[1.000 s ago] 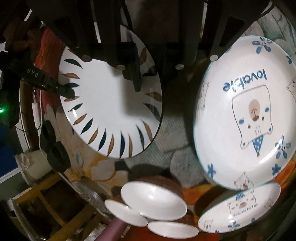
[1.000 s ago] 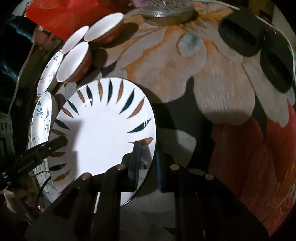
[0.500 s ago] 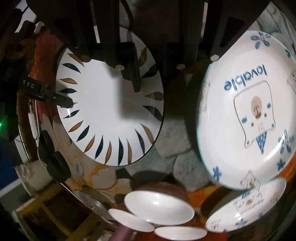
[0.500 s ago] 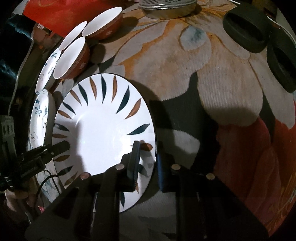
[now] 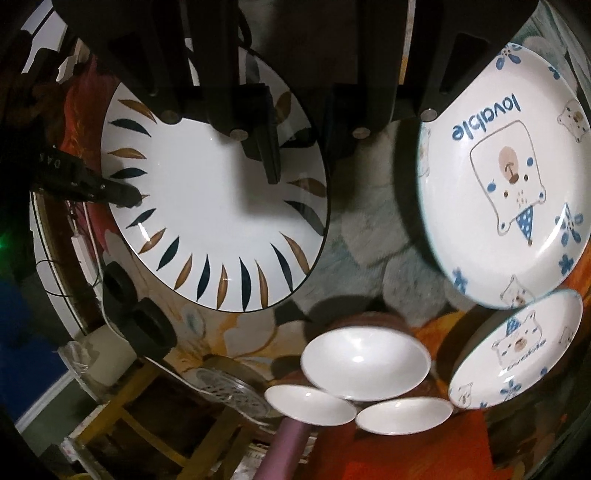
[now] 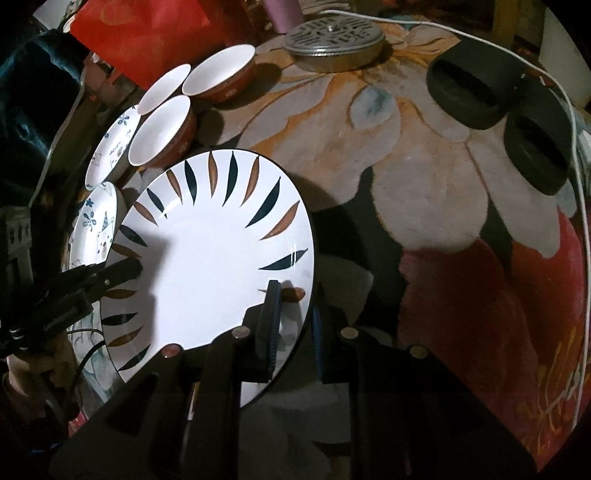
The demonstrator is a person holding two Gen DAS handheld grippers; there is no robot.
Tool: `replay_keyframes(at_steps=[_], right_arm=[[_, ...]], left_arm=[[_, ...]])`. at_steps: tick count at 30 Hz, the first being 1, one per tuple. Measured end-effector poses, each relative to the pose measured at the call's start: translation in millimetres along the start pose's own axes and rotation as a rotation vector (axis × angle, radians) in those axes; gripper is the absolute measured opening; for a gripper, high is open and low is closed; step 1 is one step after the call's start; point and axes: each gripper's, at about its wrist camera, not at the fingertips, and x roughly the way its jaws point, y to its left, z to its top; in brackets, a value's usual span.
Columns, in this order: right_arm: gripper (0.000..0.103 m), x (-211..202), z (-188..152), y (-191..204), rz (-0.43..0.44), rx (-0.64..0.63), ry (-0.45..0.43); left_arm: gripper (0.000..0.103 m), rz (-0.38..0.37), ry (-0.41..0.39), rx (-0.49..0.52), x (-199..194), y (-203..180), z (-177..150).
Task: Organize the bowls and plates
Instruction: 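Lift the leaf-pattern plate and carry it toward the white power strip, then lower the leaf-pattern plate onto the cloth near the power strip and open both tools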
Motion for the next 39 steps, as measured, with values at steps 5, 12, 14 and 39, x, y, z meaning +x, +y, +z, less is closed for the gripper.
replay_keyframes(at_steps=[5,12,14,39], right_arm=[[0.016,-20,-7,-12,-0.004,0.052,-0.027],[0.016,-55,-23,-40,-0.041,0.141,-0.080],[0.016,-62,-28,-47,-0.054,0.163,-0.087],[0.016,-112,-122,-188,-0.186,0.458,-0.102]], left_arm=[[0.020,-0.017,-0.019,0.069,-6,-26,7],[0.020,-0.069,-0.016,0.155,-6,-72,11],[0.020,-0.083,-0.007,0.178,-3,-86,10],[0.020,-0.192,0.157,0.390,69,-238,-35]])
